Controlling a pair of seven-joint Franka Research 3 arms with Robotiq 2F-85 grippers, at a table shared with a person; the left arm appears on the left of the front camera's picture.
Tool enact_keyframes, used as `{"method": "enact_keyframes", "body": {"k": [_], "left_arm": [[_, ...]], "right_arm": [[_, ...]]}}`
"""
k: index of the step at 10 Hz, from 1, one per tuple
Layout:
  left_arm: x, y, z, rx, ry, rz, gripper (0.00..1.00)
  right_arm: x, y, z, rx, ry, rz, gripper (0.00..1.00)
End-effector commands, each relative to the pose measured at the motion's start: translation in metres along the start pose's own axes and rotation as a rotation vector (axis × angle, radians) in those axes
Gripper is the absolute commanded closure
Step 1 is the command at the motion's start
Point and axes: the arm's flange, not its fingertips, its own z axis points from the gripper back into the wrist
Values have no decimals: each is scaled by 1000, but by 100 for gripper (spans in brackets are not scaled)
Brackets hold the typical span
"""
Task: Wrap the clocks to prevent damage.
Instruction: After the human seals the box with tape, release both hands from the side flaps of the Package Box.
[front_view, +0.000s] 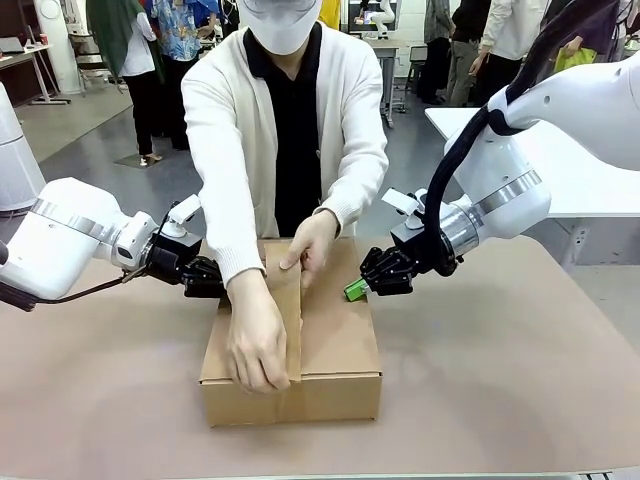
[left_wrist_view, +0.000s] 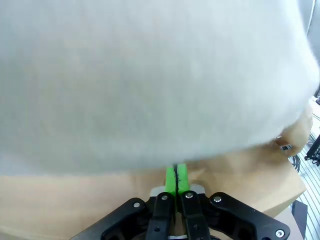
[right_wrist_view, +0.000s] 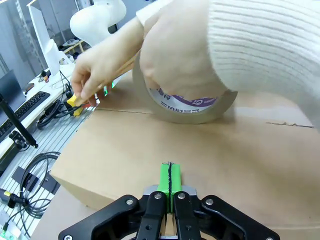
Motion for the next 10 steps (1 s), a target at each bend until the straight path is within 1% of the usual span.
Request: {"method": "enact_keyframes", "body": {"k": [1, 10], "left_arm": [[-3, 0, -2, 5, 7, 1, 100], [-3, 0, -2, 5, 7, 1, 100]], "right_arm": [[-2, -1, -1, -7, 1, -4, 99], [-2, -1, -1, -7, 1, -4, 99]]}}
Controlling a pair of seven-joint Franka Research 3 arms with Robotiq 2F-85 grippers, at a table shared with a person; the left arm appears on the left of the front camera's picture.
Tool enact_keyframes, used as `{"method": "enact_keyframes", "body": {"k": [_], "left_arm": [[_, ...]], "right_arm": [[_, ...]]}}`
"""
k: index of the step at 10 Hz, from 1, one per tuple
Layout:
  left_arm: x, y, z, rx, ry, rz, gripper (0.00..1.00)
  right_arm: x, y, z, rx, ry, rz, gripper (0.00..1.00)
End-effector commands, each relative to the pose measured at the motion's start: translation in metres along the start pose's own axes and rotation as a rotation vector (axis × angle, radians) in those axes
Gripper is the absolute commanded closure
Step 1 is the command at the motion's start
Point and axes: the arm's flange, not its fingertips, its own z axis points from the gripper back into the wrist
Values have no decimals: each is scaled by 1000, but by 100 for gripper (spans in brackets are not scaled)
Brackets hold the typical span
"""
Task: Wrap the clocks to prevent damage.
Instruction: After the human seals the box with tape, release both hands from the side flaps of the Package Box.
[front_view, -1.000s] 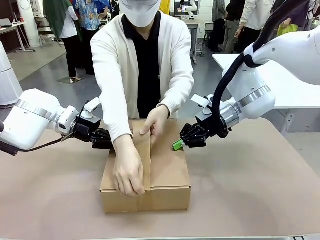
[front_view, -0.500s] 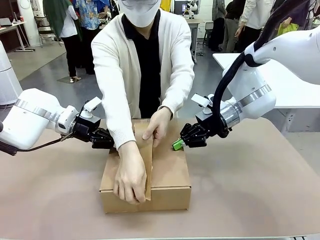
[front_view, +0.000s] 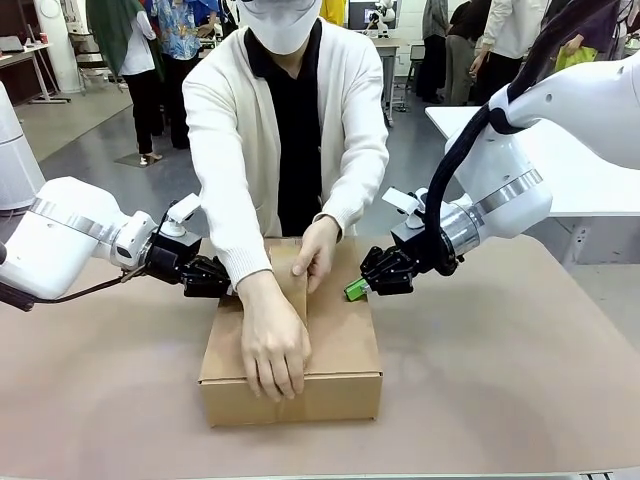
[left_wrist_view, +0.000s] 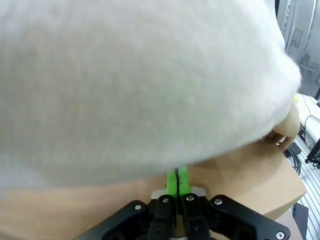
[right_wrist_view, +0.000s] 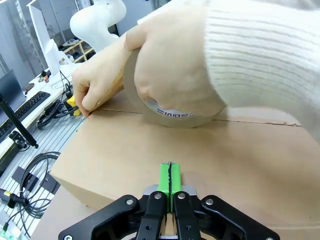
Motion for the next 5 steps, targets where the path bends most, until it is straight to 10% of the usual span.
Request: {"method": "enact_keyframes", "body": {"k": [1, 5], "left_arm": [[-3, 0, -2, 5, 6, 1, 100], [-3, 0, -2, 5, 6, 1, 100]], "right_arm": [[-2, -1, -1, -7, 1, -4, 99], [-2, -1, -1, -7, 1, -4, 99]]}}
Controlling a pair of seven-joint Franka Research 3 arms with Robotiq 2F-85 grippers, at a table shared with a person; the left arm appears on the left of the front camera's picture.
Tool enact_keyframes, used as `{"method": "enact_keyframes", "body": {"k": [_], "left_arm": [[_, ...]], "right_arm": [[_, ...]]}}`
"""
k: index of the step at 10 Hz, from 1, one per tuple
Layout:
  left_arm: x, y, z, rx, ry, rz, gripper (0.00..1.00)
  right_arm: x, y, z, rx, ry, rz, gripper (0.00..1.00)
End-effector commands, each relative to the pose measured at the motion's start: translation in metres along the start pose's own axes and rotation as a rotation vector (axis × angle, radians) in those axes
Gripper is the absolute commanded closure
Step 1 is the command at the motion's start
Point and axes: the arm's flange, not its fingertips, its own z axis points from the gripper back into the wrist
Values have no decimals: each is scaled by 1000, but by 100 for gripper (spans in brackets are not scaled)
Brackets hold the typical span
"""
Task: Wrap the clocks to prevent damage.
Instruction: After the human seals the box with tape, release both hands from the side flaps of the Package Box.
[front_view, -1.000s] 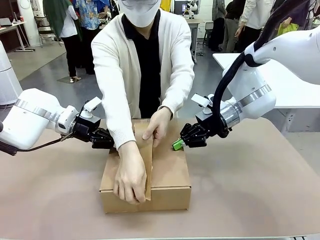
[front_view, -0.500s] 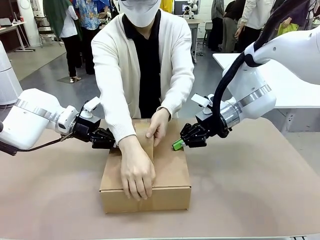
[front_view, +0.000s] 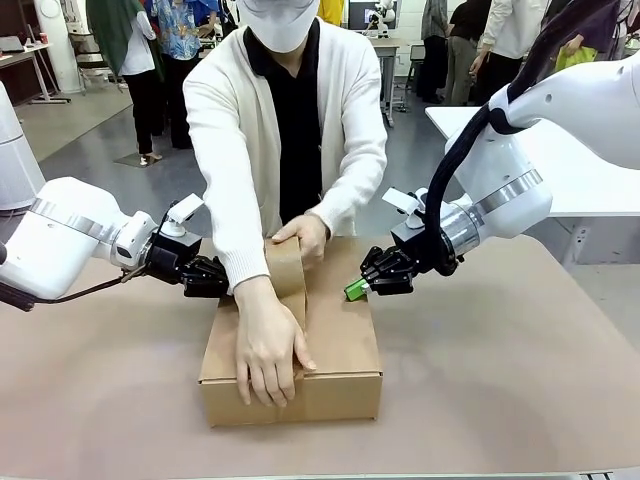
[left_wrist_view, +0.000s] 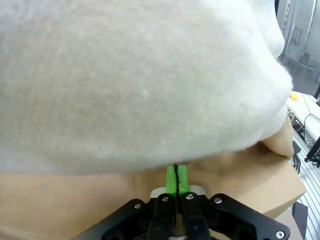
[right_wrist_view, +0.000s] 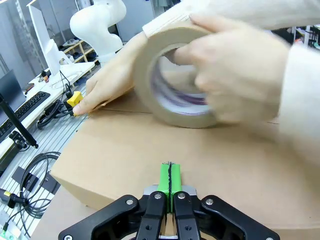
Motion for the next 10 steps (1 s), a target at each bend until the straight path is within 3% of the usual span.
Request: {"method": "enact_keyframes", "body": {"k": [1, 10], "left_arm": [[-3, 0, -2, 5, 6, 0, 100], [-3, 0, -2, 5, 6, 0, 100]], "right_arm": [[-2, -1, -1, -7, 1, -4, 99], [-2, -1, -1, -7, 1, -4, 99]]}}
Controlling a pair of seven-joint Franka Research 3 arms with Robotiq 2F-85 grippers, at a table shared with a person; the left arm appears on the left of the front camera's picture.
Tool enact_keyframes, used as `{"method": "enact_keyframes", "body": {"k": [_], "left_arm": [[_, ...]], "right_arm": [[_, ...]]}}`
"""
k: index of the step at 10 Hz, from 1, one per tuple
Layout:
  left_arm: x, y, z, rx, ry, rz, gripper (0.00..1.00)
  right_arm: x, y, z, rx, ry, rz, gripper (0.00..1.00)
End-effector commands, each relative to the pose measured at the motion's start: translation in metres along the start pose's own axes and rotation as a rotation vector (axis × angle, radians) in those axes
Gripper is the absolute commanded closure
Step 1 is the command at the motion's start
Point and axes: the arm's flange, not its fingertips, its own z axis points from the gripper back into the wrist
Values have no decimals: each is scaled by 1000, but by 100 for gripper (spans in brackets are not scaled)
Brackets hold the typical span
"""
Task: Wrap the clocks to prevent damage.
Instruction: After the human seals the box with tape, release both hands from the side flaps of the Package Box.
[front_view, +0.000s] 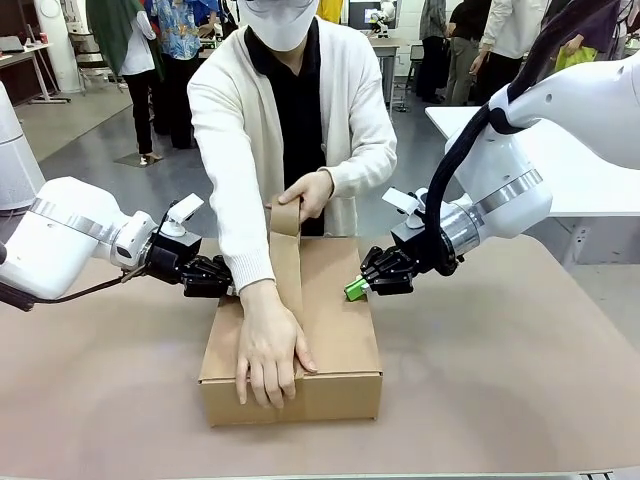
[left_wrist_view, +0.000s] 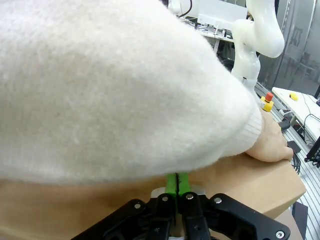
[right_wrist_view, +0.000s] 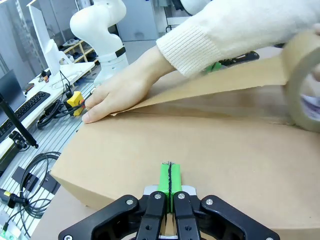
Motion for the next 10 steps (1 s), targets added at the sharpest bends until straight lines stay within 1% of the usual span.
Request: {"method": "enact_keyframes", "body": {"k": [1, 10], "left_arm": [[-3, 0, -2, 5, 6, 0, 100], [-3, 0, -2, 5, 6, 0, 100]], "right_arm": [[-2, -1, -1, -7, 1, -4, 99], [-2, -1, -1, -7, 1, -4, 99]]}}
